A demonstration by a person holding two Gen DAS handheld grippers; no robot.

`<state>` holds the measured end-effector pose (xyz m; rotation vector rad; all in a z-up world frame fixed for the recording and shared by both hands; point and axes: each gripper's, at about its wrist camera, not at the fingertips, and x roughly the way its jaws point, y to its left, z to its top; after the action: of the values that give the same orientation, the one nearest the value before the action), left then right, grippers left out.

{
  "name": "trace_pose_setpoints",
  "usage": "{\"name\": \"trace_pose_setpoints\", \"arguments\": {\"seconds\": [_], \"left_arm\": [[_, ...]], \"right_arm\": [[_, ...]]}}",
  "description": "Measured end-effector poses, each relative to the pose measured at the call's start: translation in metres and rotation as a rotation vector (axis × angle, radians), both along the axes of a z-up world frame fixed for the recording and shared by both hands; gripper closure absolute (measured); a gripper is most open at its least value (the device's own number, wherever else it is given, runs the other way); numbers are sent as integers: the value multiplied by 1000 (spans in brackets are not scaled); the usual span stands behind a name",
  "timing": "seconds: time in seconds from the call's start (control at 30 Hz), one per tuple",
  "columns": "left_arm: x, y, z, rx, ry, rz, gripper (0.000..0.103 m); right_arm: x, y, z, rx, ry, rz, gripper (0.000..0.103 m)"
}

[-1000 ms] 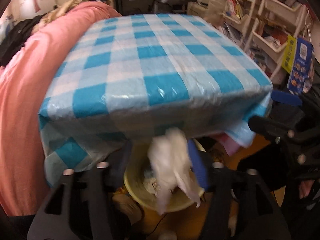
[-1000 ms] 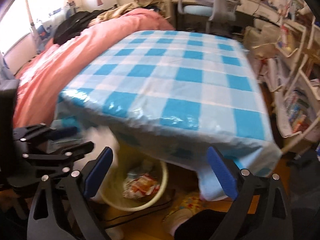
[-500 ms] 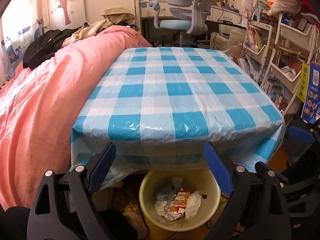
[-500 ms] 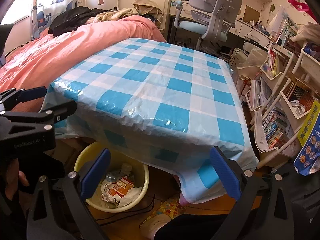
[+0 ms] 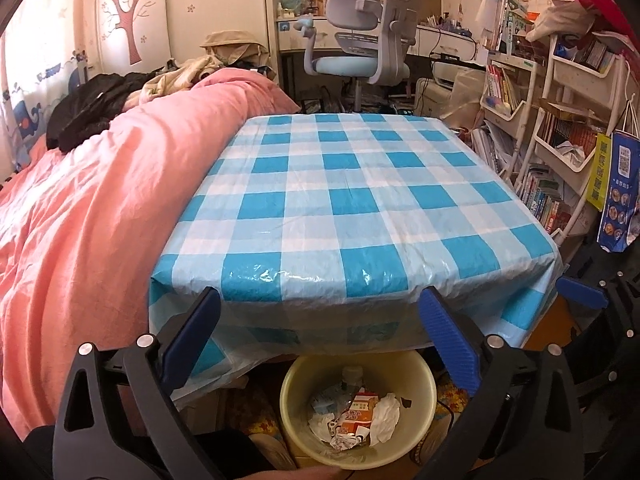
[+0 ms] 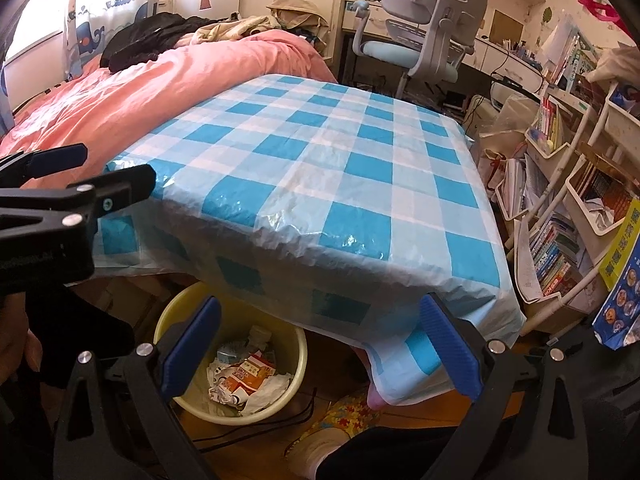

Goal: Collect trash

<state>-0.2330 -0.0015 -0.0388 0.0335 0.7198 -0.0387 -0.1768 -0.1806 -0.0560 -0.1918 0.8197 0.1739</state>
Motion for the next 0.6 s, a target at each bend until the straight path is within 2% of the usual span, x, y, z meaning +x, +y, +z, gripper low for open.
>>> {"name": "trace_pose_setpoints", "arguments": {"seconds": [0.17, 0.27, 0.43, 0.6], "left_arm": [[-9, 2, 6, -32, -70, -3, 7], [-11, -1, 8, -7, -85, -16, 7], [-6, 1, 6, -2, -63, 9, 7], [3, 7, 0, -10, 8, 36, 7]], "right_arm": [[0, 1, -1, 0, 2, 3, 8], [-1, 1, -1, 4, -2, 0, 8], [-1, 0, 1, 8, -15, -10, 8], [-2, 0, 3, 2, -33, -17, 8]]}}
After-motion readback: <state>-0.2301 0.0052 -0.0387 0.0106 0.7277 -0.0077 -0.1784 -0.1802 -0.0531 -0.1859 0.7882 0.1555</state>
